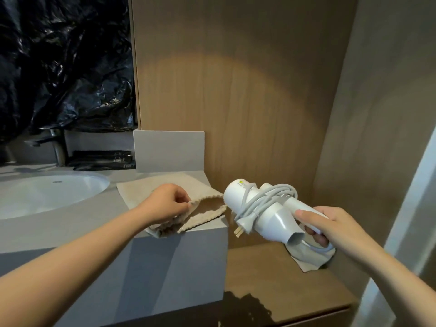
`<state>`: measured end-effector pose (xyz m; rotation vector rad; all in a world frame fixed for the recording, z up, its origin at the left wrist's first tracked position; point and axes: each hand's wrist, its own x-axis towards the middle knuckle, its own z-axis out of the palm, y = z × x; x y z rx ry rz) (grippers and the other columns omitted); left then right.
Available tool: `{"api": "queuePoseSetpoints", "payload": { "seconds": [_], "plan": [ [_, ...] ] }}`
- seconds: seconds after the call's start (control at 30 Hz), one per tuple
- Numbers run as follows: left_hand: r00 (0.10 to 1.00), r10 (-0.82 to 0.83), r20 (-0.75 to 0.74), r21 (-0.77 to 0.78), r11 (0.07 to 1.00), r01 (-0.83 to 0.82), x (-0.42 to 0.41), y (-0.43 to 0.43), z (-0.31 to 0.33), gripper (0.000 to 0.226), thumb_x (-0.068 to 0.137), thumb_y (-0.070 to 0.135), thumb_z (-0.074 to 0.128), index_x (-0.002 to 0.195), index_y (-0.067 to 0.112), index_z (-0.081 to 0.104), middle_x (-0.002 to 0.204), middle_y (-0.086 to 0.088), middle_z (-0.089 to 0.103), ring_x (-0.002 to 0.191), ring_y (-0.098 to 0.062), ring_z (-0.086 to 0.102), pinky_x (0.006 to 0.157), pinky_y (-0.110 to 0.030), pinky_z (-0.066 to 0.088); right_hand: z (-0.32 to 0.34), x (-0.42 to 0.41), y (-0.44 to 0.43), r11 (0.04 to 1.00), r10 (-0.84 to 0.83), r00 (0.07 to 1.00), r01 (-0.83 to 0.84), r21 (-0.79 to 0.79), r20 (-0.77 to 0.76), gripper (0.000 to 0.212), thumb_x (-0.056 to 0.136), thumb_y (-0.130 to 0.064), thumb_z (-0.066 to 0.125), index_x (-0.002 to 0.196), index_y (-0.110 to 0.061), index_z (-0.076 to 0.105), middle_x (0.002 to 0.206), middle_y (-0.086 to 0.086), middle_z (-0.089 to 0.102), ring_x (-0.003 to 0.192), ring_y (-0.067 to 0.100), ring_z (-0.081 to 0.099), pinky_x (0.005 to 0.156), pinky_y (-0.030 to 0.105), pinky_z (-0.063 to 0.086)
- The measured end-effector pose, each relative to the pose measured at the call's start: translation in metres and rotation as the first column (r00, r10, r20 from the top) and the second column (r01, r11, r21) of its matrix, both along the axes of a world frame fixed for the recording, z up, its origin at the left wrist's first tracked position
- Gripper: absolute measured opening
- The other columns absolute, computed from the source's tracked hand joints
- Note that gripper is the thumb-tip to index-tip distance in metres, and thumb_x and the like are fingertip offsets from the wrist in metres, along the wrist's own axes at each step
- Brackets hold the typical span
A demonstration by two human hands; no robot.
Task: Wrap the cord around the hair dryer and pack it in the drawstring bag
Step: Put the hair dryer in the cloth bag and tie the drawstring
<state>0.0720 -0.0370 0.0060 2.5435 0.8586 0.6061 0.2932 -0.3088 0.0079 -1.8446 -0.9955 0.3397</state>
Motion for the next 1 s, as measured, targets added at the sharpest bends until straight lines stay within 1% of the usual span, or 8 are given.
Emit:
{"api": "queuePoseSetpoints", "payload": {
  "seconds": [0.07, 0.23, 0.4, 0.57, 0.63, 0.77, 0.87, 1.0],
  "plan": [
    [0.998, 0.029, 0.048, -0.034, 0.999, -0.028, 0.000, 0.000, 0.005, 0.012, 0.084, 0.019, 0.069, 0.075, 0.013, 0.075, 0.071, -0.004, 0.074, 0.051, -0.003, 0.059, 0.057, -0.023, 0.048, 0.001, -0.008, 0.002, 0.998, 0.064, 0.998, -0.064, -0.010, -0.008, 0.041, 0.089, -0.037, 0.064, 0.064, -0.007, 0.052, 0.050, 0.004, 0.047, 0.046, 0.013, 0.040, 0.047, 0.019, 0.035],
    [0.986, 0.083, 0.143, -0.064, 0.995, -0.074, -0.003, 0.004, 0.022, 0.013, 0.082, 0.017, 0.072, 0.070, 0.014, 0.077, 0.062, 0.006, 0.071, 0.048, 0.003, 0.057, 0.051, -0.012, 0.044, 0.003, -0.030, 0.022, 0.987, 0.160, 0.987, -0.160, -0.010, 0.005, 0.036, 0.088, -0.032, 0.066, 0.063, -0.009, 0.054, 0.052, 0.001, 0.049, 0.045, 0.012, 0.040, 0.048, 0.019, 0.034],
    [0.980, 0.040, 0.193, -0.057, 0.998, -0.029, -0.001, 0.000, 0.039, 0.012, 0.079, 0.018, 0.074, 0.068, 0.016, 0.076, 0.054, 0.003, 0.067, 0.041, 0.000, 0.050, 0.047, -0.015, 0.042, 0.002, -0.045, 0.051, 0.973, 0.225, 0.974, -0.225, -0.044, -0.004, 0.033, 0.089, -0.030, 0.065, 0.063, -0.013, 0.054, 0.053, -0.002, 0.052, 0.046, 0.012, 0.041, 0.048, 0.022, 0.034],
    [0.980, -0.010, 0.197, -0.001, 1.000, 0.011, -0.001, -0.004, 0.047, 0.009, 0.078, 0.022, 0.073, 0.069, 0.022, 0.076, 0.063, 0.007, 0.072, 0.060, -0.006, 0.065, 0.062, -0.024, 0.054, 0.000, -0.056, 0.079, 0.960, 0.265, 0.964, -0.267, -0.083, -0.029, 0.032, 0.087, -0.032, 0.067, 0.062, -0.015, 0.054, 0.058, 0.000, 0.053, 0.050, 0.012, 0.042, 0.050, 0.024, 0.034],
    [0.974, -0.059, 0.219, -0.016, 0.998, 0.064, -0.003, -0.007, 0.049, 0.010, 0.079, 0.022, 0.074, 0.070, 0.022, 0.077, 0.063, 0.007, 0.072, 0.060, -0.007, 0.066, 0.062, -0.026, 0.055, 0.000, -0.058, 0.090, 0.963, 0.253, 0.967, -0.255, -0.088, -0.032, 0.034, 0.087, -0.032, 0.067, 0.060, -0.016, 0.053, 0.058, 0.000, 0.053, 0.049, 0.012, 0.043, 0.051, 0.024, 0.035],
    [0.949, -0.155, 0.273, -0.014, 0.986, 0.165, -0.007, -0.017, 0.051, 0.011, 0.082, 0.020, 0.074, 0.072, 0.021, 0.077, 0.065, 0.011, 0.072, 0.058, 0.002, 0.062, 0.058, -0.011, 0.049, -0.002, -0.063, 0.109, 0.985, 0.164, 0.986, -0.165, -0.040, -0.030, 0.036, 0.086, -0.034, 0.065, 0.060, -0.013, 0.054, 0.053, -0.001, 0.054, 0.046, 0.012, 0.044, 0.048, 0.021, 0.035],
    [0.938, -0.154, 0.309, 0.001, 0.987, 0.161, -0.008, -0.017, 0.049, 0.010, 0.083, 0.020, 0.073, 0.074, 0.021, 0.078, 0.068, 0.009, 0.073, 0.064, -0.002, 0.067, 0.062, -0.015, 0.052, -0.008, -0.068, 0.124, 0.996, 0.082, 0.996, -0.082, -0.019, -0.019, 0.040, 0.086, -0.037, 0.064, 0.057, -0.011, 0.054, 0.050, 0.000, 0.052, 0.046, 0.013, 0.045, 0.050, 0.024, 0.036],
    [0.949, -0.214, 0.230, 0.073, 0.977, 0.203, -0.012, -0.015, 0.050, 0.008, 0.082, 0.021, 0.073, 0.075, 0.020, 0.077, 0.070, 0.007, 0.073, 0.069, -0.005, 0.064, 0.059, -0.010, 0.045, -0.014, -0.069, 0.137, 0.999, 0.034, 0.997, -0.035, -0.013, -0.063, 0.041, 0.084, -0.035, 0.064, 0.053, -0.012, 0.050, 0.051, 0.003, 0.050, 0.048, 0.016, 0.044, 0.056, 0.029, 0.035]
  ]
}}
